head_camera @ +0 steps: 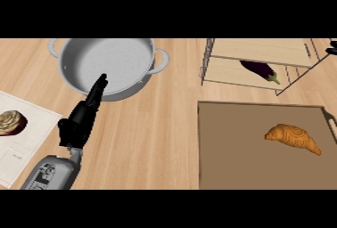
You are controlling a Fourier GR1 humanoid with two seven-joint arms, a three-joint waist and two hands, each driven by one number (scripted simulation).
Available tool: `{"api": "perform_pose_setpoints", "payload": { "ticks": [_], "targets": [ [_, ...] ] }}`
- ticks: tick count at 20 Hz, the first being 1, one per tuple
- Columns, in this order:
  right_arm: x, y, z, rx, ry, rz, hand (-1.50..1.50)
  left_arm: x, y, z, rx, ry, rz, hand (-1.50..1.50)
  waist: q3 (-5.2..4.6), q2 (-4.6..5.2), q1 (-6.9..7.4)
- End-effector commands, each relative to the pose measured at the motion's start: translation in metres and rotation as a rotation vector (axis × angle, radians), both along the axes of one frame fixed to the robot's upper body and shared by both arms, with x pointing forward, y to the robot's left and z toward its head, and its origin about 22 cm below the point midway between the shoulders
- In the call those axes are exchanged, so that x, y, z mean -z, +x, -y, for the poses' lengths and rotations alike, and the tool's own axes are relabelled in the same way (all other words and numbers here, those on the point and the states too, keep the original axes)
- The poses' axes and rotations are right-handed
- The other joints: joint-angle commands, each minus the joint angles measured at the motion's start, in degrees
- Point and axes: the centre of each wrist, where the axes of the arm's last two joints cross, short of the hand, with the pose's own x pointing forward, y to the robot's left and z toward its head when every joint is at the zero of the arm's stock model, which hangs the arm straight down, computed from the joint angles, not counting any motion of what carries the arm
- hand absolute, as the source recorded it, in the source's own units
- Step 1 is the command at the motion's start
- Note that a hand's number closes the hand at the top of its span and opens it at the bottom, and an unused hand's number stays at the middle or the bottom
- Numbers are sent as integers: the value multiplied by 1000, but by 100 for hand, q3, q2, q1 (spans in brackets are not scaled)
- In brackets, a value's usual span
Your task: Pick the croissant from the tray and place it in the tiered shelf
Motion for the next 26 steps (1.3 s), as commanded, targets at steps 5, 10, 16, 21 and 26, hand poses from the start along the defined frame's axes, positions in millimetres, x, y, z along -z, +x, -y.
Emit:
{"api": "perform_pose_setpoints", "payload": {
  "ticks": [5, 10, 16, 21, 26],
  "targets": [
    [-35, -21, -15, -270, -276, 140, -150, 9, -5, -7, -20, 6, -42, 0, -11, -16, -76],
    [-17, -28, -4, -257, -355, 202, -150, 14, -7, 12, 16, 10, -32, 0, -20, 12, -10],
    [17, -47, 21, -258, -349, 253, -150, 18, -10, -7, -2, 8, -47, 0, -36, -8, -47],
    [23, -58, 36, -264, -368, 295, -150, 17, 0, 4, -10, 8, -33, 0, -45, -28, -130],
    [46, -58, 43, -216, -357, 286, -150, 4, 0, -4, 7, -14, -43, 0, -45, -27, -19]
  ]
}}
